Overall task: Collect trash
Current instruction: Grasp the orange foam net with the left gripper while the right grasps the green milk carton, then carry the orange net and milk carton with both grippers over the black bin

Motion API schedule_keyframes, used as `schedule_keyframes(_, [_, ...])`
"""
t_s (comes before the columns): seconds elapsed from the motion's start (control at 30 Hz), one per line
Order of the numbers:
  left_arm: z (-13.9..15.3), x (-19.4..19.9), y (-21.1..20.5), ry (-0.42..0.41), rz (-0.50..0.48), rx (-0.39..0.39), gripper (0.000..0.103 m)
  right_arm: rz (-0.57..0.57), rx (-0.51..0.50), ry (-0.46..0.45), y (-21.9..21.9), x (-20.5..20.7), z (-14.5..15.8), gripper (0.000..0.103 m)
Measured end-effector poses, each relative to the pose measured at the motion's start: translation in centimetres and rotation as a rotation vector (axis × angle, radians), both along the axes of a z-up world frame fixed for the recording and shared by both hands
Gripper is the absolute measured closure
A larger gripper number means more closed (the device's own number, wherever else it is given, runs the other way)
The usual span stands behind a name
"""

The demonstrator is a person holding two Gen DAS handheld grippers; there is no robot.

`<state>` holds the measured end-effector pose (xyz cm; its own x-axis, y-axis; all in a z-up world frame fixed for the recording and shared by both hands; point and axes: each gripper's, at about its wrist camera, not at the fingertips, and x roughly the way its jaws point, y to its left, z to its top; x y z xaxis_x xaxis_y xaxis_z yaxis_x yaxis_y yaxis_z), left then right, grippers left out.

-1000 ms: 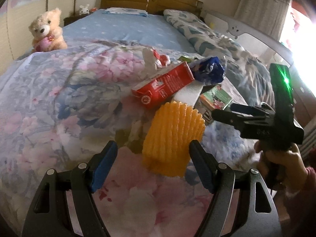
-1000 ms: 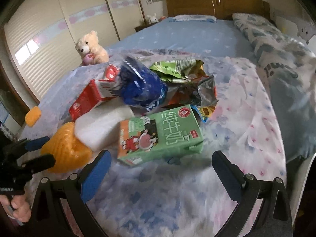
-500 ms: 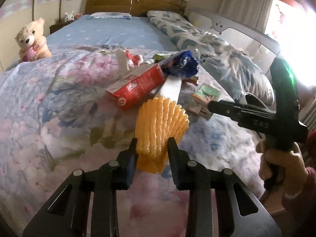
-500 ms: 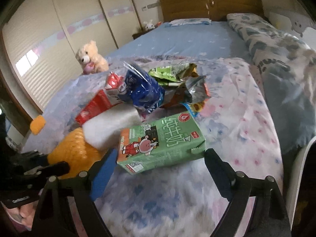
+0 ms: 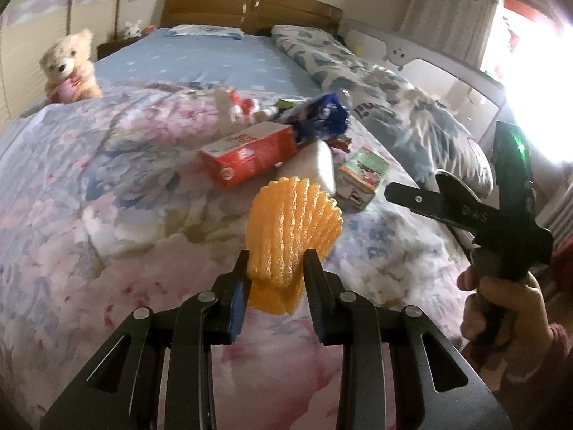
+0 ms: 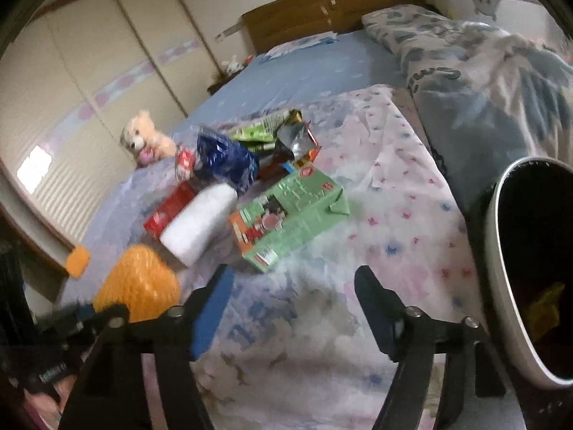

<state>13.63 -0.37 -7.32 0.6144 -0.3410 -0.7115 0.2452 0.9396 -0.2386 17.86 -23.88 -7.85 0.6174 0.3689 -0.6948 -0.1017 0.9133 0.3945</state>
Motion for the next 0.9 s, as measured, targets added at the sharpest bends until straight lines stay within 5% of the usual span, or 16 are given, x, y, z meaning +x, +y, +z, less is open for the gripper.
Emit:
schedule_keyframes(0.43, [-0.4, 0.0, 1.6, 0.016, 0.014, -0.023, 0.075, -0.211, -0.083, 0.085, 4.7, 5.4, -1.0, 0.022])
schedule_keyframes(0.5, [-0.4, 0.0, 1.5, 0.016, 0.008, -0.030, 0.075, -0.194, -0.099, 0.087, 4.7, 5.8, -1.3, 0.024])
schedule_keyframes(0.57, [-0.4, -0.1, 1.4, 0.015, 0.001, -0.032, 0.075, -0.142, -0.119, 0.081, 4.4, 5.4, -1.2, 0.044])
schedule_keyframes(0.63, [-0.4, -0.1, 1.1, 0.015, -0.006, -0.038, 0.075, -0.095, -0.098, 0.093, 3.5, 4.5, -1.0, 0.048])
schedule_keyframes(0.9, [-0.2, -0.5, -0.4, 0.009, -0.049, -0.049, 0.075, 0.024, -0.105, 0.122, -0.6, -0.5, 0.4, 0.049])
